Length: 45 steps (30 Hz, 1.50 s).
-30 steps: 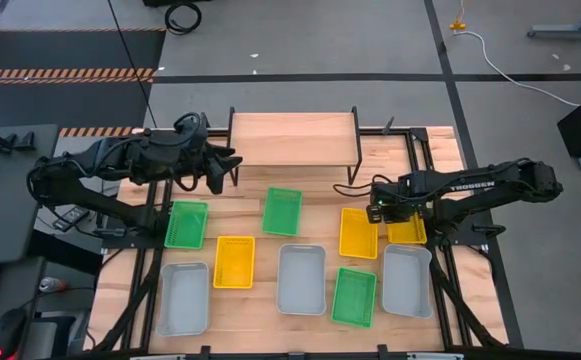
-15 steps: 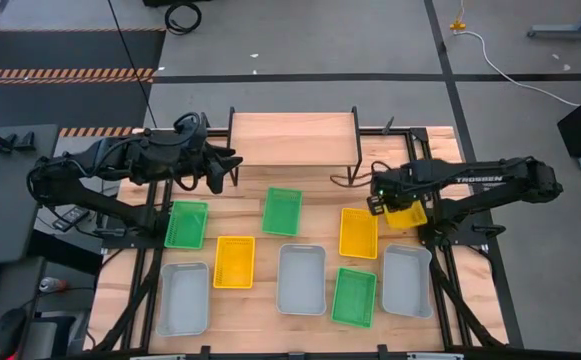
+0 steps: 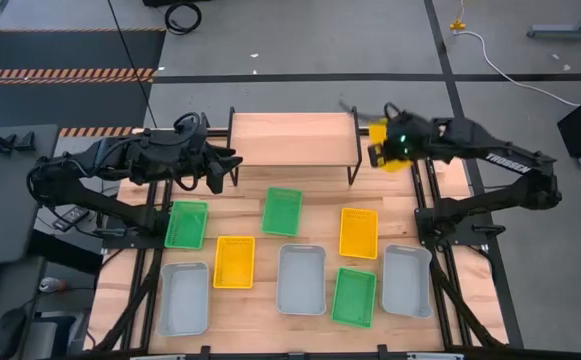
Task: Stack baskets on shelf by color
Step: Put the right yellow bin on the shelf
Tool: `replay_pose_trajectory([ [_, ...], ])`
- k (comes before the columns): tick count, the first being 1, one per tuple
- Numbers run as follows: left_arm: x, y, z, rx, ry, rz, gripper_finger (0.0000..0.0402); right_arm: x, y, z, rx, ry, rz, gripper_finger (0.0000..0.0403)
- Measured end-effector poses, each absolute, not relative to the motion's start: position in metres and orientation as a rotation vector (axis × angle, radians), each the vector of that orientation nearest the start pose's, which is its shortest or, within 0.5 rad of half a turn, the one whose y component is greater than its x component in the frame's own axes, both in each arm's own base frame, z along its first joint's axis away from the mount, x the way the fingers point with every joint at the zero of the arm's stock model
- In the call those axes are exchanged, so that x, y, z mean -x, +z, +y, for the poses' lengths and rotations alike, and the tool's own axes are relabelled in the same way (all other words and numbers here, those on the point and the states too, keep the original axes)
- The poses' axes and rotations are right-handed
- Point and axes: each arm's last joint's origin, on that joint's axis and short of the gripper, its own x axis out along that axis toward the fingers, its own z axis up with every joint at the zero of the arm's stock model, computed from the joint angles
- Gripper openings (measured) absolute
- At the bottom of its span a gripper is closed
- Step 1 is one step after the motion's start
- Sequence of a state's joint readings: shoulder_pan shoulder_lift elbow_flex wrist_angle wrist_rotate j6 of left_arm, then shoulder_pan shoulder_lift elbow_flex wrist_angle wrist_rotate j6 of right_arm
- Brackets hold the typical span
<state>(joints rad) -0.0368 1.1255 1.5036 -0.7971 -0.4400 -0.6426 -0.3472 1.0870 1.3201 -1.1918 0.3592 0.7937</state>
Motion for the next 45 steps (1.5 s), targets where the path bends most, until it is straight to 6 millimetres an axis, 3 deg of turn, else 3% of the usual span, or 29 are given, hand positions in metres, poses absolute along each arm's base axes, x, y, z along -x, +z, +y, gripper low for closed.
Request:
replay_pose_trajectory([
  [4,-0.198,0.450,0.005,0.526,0.512,0.266,0.0172,-0.170,0.396,-0.086,-0.723,-0.997,0.555,0.0013],
  [8,-0.198,0.450,0.005,0.526,0.512,0.265,0.0172,-0.193,0.404,-0.106,-0.779,-0.881,0.457,0.0013],
  [14,-0.198,0.450,0.005,0.526,0.512,0.266,0.0172,-0.229,0.392,-0.134,-0.853,-0.832,0.519,0.0018],
  [22,-0.198,0.450,0.005,0.527,0.513,0.266,0.0172,-0.258,0.372,-0.161,-0.937,-0.787,0.625,0.0022],
  [29,-0.198,0.450,0.005,0.526,0.512,0.268,0.0172,-0.263,0.365,-0.172,-0.998,-0.785,0.637,0.0049],
  [45,-0.198,0.449,0.005,0.513,0.512,0.278,0.0172,-0.257,0.368,-0.180,-0.952,-0.774,0.619,0.0195],
])
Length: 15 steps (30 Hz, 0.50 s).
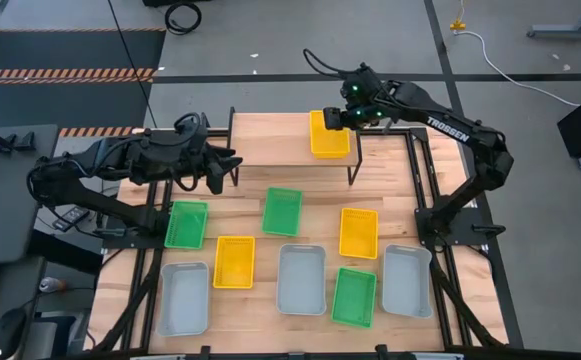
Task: Stack baskets on shelf by color
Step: Put the right yellow bin on the shelf
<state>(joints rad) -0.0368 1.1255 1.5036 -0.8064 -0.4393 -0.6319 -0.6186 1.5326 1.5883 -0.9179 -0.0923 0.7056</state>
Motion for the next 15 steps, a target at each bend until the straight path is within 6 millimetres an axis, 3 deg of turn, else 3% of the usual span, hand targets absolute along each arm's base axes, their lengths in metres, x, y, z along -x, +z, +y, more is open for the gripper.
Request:
replay_pose_trajectory([
  [5,-0.198,0.449,0.004,0.518,0.491,0.287,0.0172,-0.258,0.377,-0.165,-0.815,-0.567,0.667,0.0207],
  [15,-0.198,0.449,0.004,0.519,0.489,0.288,0.0172,-0.270,0.365,-0.115,-0.246,-0.336,0.981,0.0206],
])
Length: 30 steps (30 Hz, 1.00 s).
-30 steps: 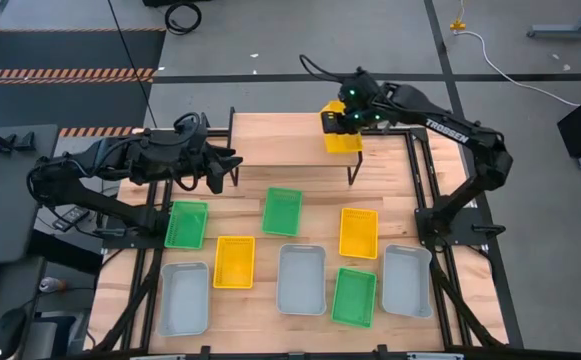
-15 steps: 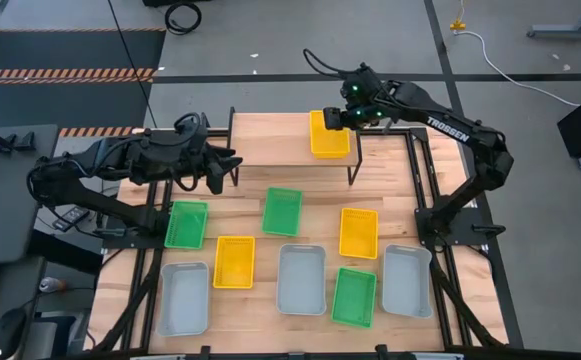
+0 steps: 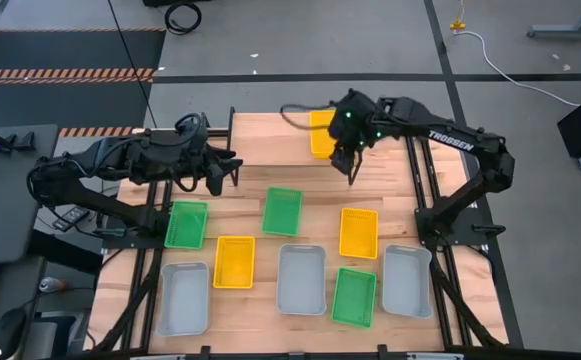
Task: Stack baskets on shelf by color
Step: Put the right yellow bin on the shelf
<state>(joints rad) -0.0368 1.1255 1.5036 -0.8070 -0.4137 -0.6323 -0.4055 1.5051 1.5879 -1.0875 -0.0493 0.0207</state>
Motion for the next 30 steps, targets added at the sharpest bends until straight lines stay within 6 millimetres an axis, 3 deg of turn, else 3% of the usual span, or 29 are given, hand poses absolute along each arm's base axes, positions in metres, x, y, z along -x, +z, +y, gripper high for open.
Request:
replay_pose_trajectory([
  [8,-0.198,0.449,0.004,0.528,0.490,0.285,0.0172,-0.270,0.364,-0.109,0.086,-0.317,1.085,0.0205],
  [18,-0.198,0.449,0.004,0.531,0.491,0.284,0.0172,-0.275,0.355,-0.120,0.101,-0.239,1.110,0.0185],
  [30,-0.198,0.449,0.004,0.531,0.490,0.284,0.0172,-0.295,0.326,-0.129,0.091,-0.200,1.219,0.0159],
])
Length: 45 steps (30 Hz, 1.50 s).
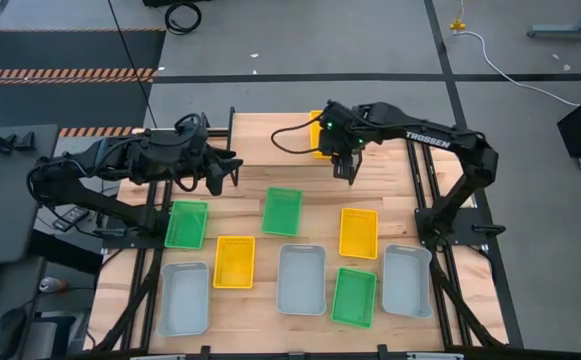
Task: Stack baskets on shelf by color
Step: Put the right yellow bin on the shelf
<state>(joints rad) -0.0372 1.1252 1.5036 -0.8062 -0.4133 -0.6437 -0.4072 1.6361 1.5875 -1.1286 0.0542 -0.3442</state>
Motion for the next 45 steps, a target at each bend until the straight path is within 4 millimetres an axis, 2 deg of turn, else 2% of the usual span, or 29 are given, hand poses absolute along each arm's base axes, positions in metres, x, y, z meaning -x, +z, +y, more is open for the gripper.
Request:
replay_pose_trajectory([
  [17,-0.197,0.448,0.002,0.524,0.480,0.299,0.0172,-0.279,0.325,-0.136,0.032,-0.255,1.327,0.0016],
  [25,-0.196,0.446,0.002,0.518,0.487,0.323,0.0172,-0.272,0.326,-0.134,0.039,-0.262,1.371,0.0035],
  [34,-0.196,0.446,0.001,0.523,0.471,0.330,0.0172,-0.259,0.337,-0.133,0.039,-0.270,1.366,0.0025],
  [45,-0.197,0.446,0.001,0.531,0.458,0.334,0.0172,-0.259,0.337,-0.134,0.020,-0.293,1.350,0.0111],
])
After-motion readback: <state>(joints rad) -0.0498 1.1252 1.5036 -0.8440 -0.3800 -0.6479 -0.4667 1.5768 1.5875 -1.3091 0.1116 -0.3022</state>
